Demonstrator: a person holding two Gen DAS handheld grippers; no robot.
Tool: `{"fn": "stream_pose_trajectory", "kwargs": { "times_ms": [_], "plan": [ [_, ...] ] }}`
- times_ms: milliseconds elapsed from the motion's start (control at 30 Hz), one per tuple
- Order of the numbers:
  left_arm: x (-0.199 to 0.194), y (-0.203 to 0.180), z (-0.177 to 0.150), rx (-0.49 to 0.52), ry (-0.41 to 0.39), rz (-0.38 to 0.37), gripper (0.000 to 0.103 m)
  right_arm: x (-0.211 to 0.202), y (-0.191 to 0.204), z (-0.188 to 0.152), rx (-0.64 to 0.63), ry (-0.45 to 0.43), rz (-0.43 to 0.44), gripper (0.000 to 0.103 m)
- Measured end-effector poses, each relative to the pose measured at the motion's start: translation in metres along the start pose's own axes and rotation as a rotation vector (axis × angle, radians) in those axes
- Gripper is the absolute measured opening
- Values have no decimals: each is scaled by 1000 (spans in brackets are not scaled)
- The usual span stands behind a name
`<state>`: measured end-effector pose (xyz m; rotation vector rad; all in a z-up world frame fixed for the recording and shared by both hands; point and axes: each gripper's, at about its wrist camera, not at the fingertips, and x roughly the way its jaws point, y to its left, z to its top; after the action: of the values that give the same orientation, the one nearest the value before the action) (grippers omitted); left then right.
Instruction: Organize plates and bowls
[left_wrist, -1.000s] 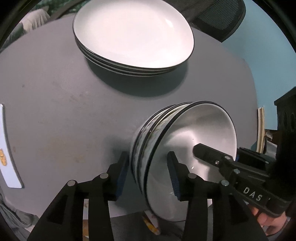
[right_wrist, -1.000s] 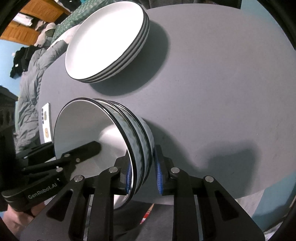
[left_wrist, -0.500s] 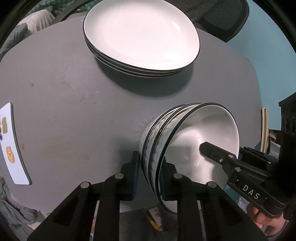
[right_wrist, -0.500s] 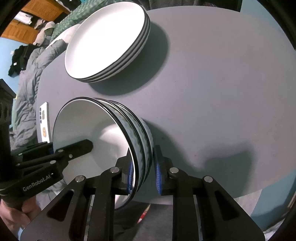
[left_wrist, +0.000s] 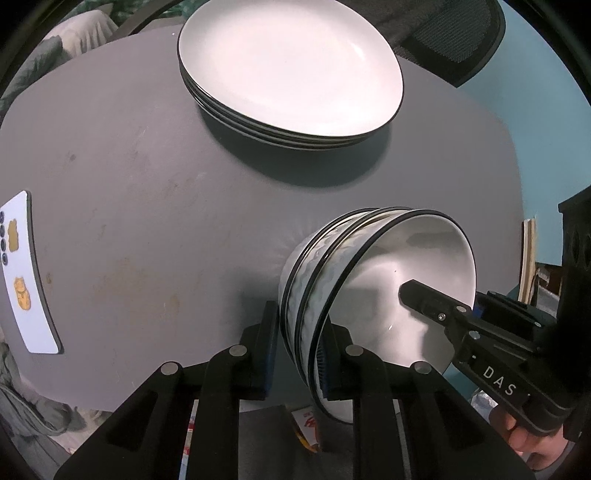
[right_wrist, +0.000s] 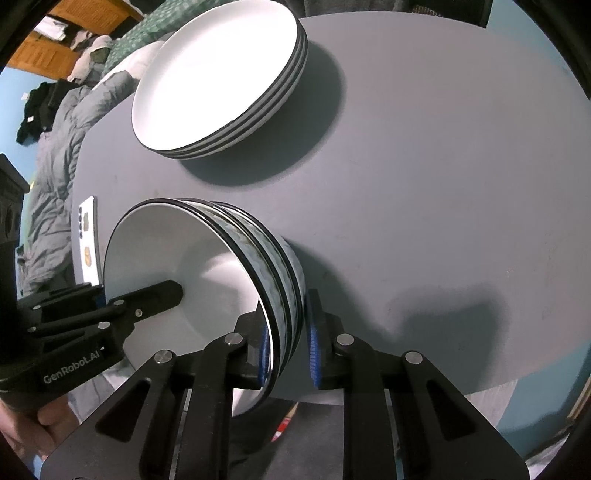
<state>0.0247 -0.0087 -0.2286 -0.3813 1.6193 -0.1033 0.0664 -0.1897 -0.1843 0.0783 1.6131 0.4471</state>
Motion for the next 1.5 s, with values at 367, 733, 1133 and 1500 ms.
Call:
{"fn": "stream_pose_trajectory", "kwargs": {
  "times_ms": [367, 733, 1133, 1500],
  "plan": [
    [-46, 2, 15, -25, -68, -4, 18, -30, 20, 15, -41, -22, 2, 17],
    [-87, 3, 61, -31, -156, 14, 18, -55, 45, 61, -96, -78, 24, 16],
    [-77, 13, 121, -79, -149, 32, 18, -46, 51, 124, -125, -88, 14, 16],
    [-53, 21, 141, -115, -110, 61, 18, -22, 44, 154, -135, -21, 4, 16]
  ]
}}
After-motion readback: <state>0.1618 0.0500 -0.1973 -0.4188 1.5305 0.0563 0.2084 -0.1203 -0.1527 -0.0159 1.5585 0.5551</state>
